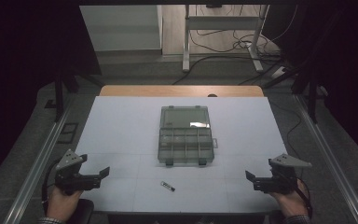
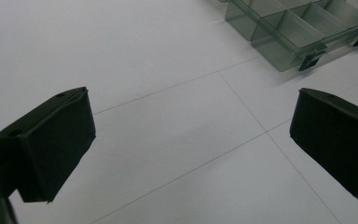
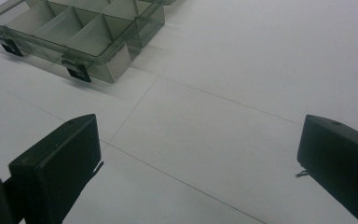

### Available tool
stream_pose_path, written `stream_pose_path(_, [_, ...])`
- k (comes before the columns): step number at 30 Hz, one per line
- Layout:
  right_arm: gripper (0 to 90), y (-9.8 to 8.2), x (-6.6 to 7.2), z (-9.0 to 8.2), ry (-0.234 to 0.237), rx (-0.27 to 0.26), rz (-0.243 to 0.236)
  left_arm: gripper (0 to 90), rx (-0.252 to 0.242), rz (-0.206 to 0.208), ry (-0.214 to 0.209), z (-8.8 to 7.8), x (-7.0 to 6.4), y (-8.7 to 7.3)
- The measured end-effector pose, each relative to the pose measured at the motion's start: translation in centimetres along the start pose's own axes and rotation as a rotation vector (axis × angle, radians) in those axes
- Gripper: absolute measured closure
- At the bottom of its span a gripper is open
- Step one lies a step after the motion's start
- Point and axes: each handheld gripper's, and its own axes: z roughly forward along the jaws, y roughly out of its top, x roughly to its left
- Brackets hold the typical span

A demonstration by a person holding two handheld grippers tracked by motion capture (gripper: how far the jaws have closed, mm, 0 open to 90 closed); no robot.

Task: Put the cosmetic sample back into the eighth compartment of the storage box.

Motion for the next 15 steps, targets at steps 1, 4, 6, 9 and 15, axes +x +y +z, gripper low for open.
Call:
stream_pose_path(1, [0.0,0.00,0.00,0.00,0.000,0.000,0.000,0.8,0.000,0.000,0.000,0.00,0.00,0.00])
stream_pose_path(4, [0.0,0.00,0.02,-0.01,0.005,-0.001,0.000,0.9,0.005,0.005,0.004,0.04,-0.07,0.01])
stream_pose_path(6, [0.0,0.00,-0.06,0.04,0.011,0.004,0.005,1.1,0.007,0.001,0.006,0.06,-0.02,0.02])
stream_pose_path(9, [0.0,0.00,-0.09,0.06,0.015,0.006,0.007,1.3,0.008,-0.016,0.000,0.08,0.17,0.03])
stream_pose_path(15, [0.0,0.03,-0.11,0.17,0.019,0.017,0.007,1.2,0.006,-0.026,-0.010,0.07,0.32,0.02])
